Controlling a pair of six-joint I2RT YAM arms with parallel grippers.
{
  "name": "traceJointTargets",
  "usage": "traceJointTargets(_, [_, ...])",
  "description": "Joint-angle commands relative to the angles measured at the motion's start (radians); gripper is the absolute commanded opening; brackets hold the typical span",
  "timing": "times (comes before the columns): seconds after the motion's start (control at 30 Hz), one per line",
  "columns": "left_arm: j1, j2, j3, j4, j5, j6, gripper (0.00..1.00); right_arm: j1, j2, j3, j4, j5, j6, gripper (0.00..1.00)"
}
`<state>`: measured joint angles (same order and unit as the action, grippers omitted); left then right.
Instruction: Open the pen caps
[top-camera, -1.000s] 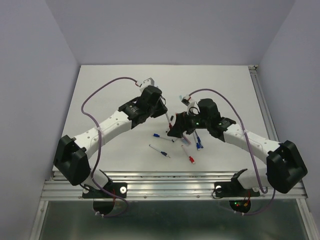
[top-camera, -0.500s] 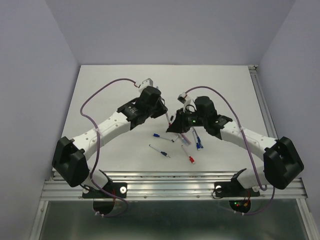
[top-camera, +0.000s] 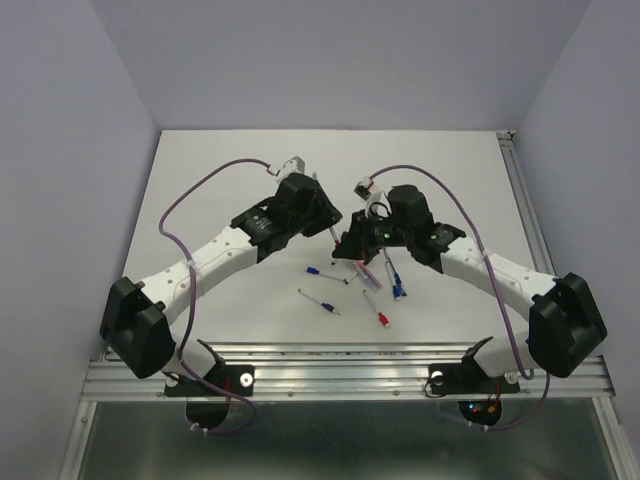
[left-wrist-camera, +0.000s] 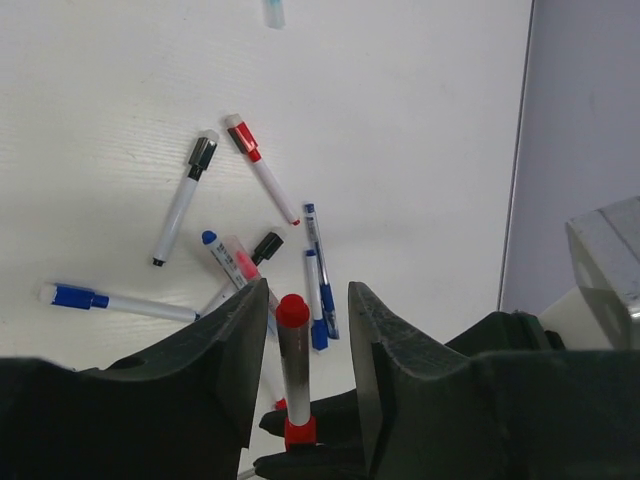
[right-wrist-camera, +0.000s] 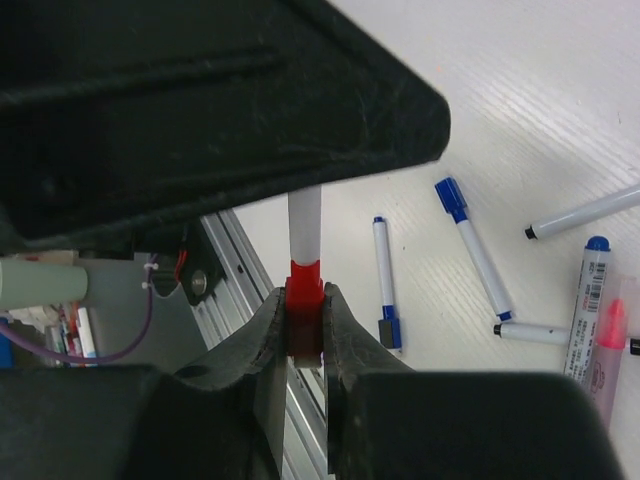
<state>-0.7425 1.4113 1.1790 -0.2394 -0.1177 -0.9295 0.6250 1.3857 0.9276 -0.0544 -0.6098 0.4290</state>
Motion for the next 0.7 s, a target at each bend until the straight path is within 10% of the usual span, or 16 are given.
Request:
traceJointTargets(0.0, [0.002,-0.052,-0.027,0.045,0.024,0.0,0.49,0.009,0.006,0.094,0.047,-0.004,0.037,0.01])
traceJointTargets(0.13, [0.002,-0.057,-0.041,0.058,0.05,-0.002,0.33,0.01,0.024,0.114,0.047,0.008,0.051,0.01])
traceJointTargets(0.23, [0.002,-0.055,-0.042,0.069,0.059,0.0,0.0,0.01,0.036,0.128,0.047,0.008,0.056,0.01])
traceJointTargets(0.67, [0.383,0.075,0.115,0.232,0.171,0.141,0.0,0.123,-0.191,-0.163,-0.041,-0.085,0.123,0.01])
